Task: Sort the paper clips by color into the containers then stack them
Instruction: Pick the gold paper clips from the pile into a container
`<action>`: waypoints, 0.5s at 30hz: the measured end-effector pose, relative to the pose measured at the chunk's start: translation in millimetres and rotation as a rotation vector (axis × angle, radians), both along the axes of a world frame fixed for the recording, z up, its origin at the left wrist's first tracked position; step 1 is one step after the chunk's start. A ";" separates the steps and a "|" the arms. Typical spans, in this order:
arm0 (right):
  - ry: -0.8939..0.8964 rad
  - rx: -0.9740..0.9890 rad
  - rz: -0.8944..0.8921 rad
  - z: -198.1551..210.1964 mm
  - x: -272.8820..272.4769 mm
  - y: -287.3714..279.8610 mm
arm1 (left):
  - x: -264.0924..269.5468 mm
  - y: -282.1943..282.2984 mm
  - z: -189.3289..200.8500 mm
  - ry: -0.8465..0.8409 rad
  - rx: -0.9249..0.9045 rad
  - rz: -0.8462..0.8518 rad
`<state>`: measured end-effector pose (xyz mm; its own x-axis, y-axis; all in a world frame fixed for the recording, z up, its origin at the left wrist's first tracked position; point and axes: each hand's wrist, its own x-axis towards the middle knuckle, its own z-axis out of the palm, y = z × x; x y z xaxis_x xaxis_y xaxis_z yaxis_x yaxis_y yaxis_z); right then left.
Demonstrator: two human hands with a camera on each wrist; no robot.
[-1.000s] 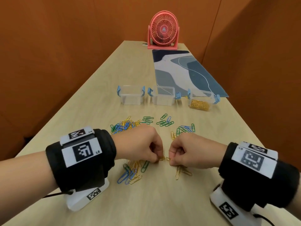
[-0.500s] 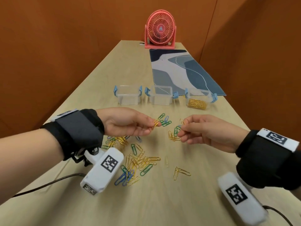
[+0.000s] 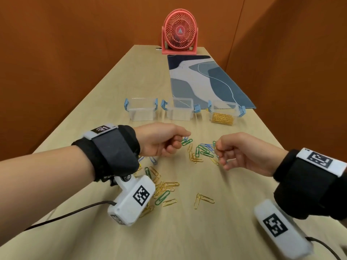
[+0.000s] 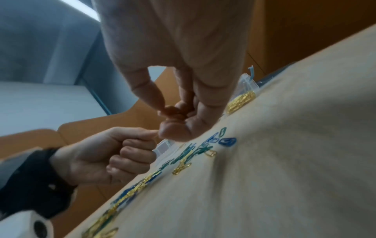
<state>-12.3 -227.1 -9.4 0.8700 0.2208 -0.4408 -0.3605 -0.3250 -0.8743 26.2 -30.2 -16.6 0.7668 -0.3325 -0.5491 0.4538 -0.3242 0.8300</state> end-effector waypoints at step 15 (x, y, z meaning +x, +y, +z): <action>-0.161 -0.430 0.207 -4.1 -3.6 4.4 | 9.8 -28.3 -3.2 -0.797 0.738 -0.348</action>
